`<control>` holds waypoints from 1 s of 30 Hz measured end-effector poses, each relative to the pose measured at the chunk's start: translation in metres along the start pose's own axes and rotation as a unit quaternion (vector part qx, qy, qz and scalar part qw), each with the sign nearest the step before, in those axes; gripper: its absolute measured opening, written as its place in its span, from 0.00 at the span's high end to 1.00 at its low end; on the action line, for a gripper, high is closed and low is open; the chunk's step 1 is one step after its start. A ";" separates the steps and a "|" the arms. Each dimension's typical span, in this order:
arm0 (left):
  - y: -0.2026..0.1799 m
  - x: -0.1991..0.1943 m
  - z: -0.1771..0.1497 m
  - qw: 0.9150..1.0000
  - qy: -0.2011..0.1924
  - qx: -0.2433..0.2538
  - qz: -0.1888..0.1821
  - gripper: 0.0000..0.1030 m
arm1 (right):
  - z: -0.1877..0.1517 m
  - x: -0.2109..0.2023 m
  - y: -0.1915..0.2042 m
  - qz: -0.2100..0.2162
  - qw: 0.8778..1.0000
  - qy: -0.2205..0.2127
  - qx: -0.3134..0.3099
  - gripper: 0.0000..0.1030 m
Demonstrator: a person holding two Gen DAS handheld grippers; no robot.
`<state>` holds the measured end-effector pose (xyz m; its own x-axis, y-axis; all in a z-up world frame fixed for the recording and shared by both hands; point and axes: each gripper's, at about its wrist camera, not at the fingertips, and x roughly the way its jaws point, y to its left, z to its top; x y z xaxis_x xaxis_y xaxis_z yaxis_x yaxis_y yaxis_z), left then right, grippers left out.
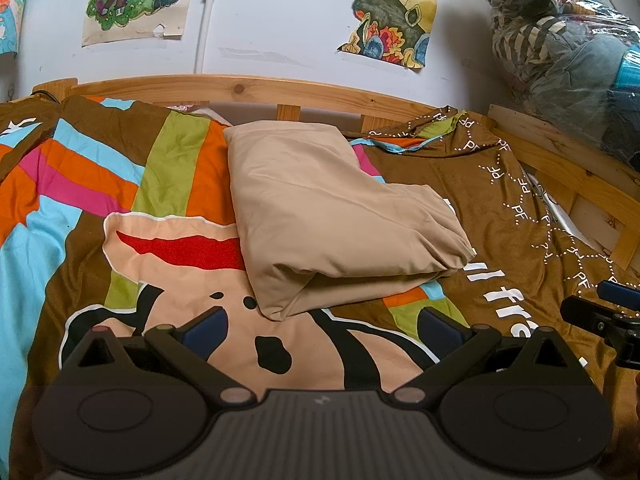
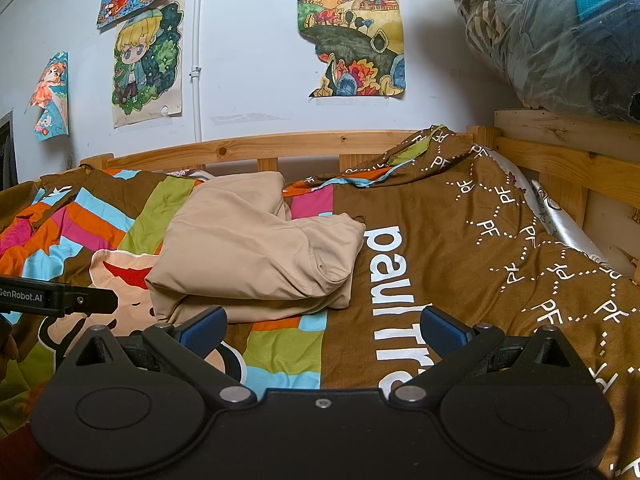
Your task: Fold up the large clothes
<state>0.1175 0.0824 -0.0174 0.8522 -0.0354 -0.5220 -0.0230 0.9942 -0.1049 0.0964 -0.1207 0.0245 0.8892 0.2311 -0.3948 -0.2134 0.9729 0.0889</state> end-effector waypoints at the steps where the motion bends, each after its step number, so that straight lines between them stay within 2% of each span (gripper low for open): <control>1: 0.000 0.000 0.000 1.000 0.000 0.000 0.000 0.01 | 0.000 0.000 0.000 0.000 1.000 0.000 0.000 0.01; 30: 0.001 0.001 -0.003 1.000 0.002 0.003 -0.001 0.01 | 0.001 0.000 -0.001 0.000 1.000 0.002 0.000 0.01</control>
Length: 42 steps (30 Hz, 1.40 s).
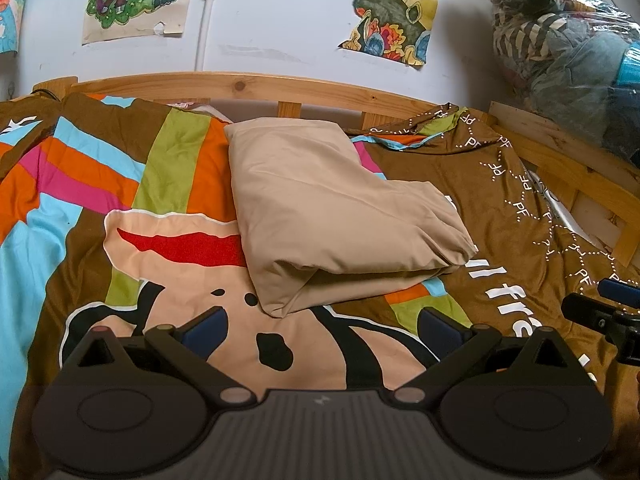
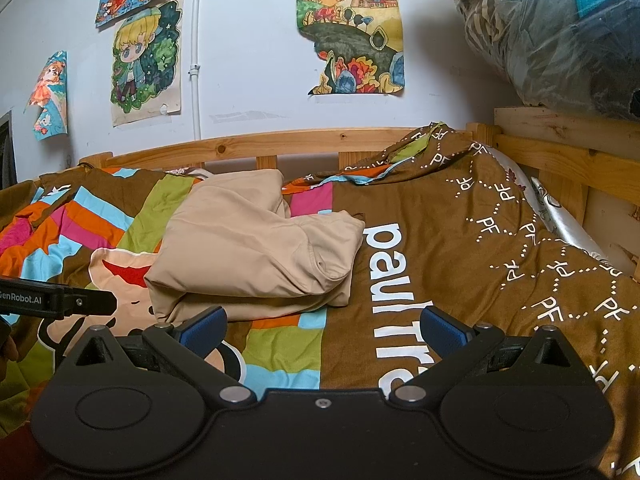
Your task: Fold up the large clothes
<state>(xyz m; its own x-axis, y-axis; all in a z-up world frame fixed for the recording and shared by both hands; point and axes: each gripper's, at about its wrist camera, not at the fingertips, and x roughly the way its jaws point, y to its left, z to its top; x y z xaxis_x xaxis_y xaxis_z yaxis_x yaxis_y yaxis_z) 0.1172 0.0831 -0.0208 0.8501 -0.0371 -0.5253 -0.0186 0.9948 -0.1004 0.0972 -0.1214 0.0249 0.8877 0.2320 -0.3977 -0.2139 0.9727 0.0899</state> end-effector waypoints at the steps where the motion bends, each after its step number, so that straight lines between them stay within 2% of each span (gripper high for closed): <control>1: 0.000 0.000 0.000 1.000 0.000 0.000 0.000 0.01 | 0.000 0.000 0.000 0.000 1.000 0.000 0.000 0.01; 15: 0.000 0.000 0.000 1.000 0.001 0.005 -0.001 0.01 | 0.000 0.000 0.000 0.000 1.000 0.002 0.000 0.01; 19: -0.007 0.001 0.002 0.999 0.010 0.032 0.042 0.01 | -0.001 0.000 0.000 0.000 1.000 0.002 0.001 0.01; 21: -0.009 0.003 0.001 0.997 0.015 0.048 0.051 0.01 | 0.000 0.000 0.000 0.000 1.000 0.002 0.001 0.01; 42: -0.006 0.000 0.002 0.997 0.013 0.061 0.049 0.01 | 0.000 0.000 0.000 0.000 1.000 0.004 0.001 0.01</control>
